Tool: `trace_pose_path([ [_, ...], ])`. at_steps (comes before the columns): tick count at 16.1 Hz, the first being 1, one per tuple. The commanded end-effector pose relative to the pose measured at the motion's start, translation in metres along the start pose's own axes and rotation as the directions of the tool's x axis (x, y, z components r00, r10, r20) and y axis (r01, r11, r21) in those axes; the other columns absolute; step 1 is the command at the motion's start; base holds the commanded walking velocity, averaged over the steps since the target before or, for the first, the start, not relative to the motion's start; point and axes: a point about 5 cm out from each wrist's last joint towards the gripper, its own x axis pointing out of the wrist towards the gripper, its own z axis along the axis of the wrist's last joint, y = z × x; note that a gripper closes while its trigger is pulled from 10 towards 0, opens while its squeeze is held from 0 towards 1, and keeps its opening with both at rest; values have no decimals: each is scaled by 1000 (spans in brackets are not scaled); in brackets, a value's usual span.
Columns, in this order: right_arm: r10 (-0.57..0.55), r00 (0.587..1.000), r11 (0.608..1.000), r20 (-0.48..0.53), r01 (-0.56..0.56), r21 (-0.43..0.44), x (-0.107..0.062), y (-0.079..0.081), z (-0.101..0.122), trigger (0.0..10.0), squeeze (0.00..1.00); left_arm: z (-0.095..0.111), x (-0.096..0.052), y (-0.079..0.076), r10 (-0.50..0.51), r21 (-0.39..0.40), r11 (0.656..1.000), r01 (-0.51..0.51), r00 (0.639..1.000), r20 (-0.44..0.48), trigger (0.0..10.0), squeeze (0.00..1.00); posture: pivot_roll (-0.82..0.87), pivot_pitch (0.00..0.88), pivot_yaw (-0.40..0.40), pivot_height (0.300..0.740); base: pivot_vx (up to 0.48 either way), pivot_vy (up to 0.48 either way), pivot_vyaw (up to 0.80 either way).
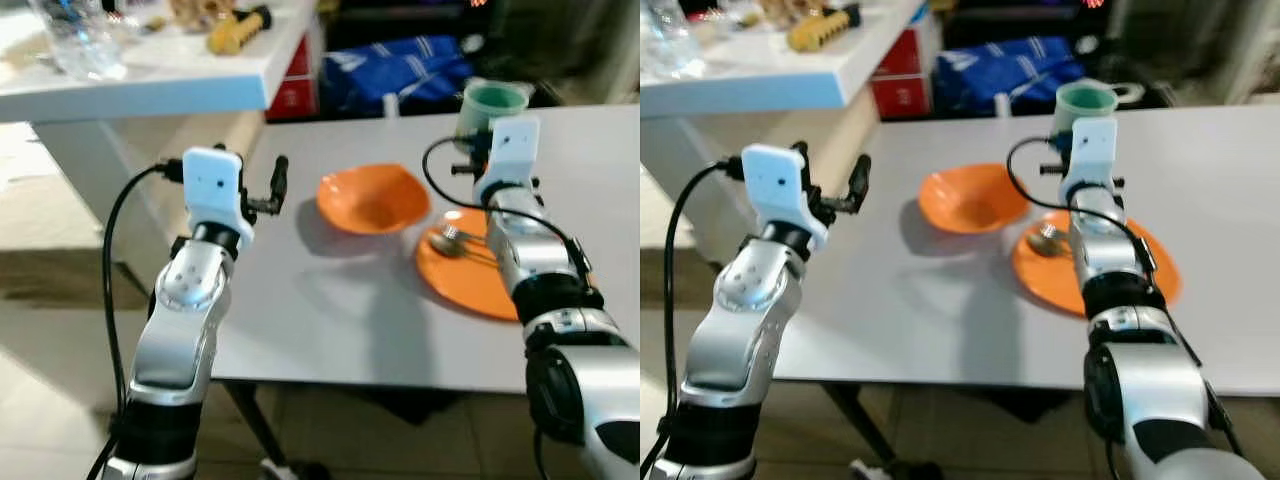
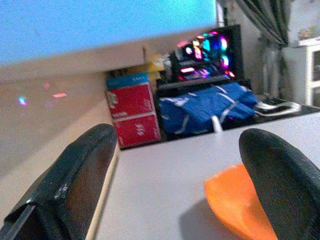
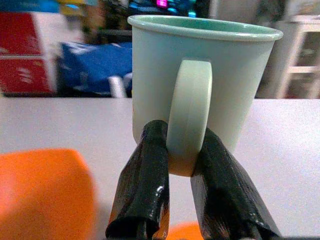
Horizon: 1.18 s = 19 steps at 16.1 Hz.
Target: Setting the table
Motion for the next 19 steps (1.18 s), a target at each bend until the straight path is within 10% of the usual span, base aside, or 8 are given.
trace_pose_path([
  [1,-53,997,997,52,55,-45,7,-11,18,10000,0,0,-3,4,14,29,999,-14,1000,-17,10000,0,-94,4,123,740,0,0,0],
  [19,-38,994,997,102,44,-56,8,-12,19,10000,0,-3,-1,-2,6,-3,1000,-6,1000,-17,10000,0,-132,0,127,740,257,-265,0],
])
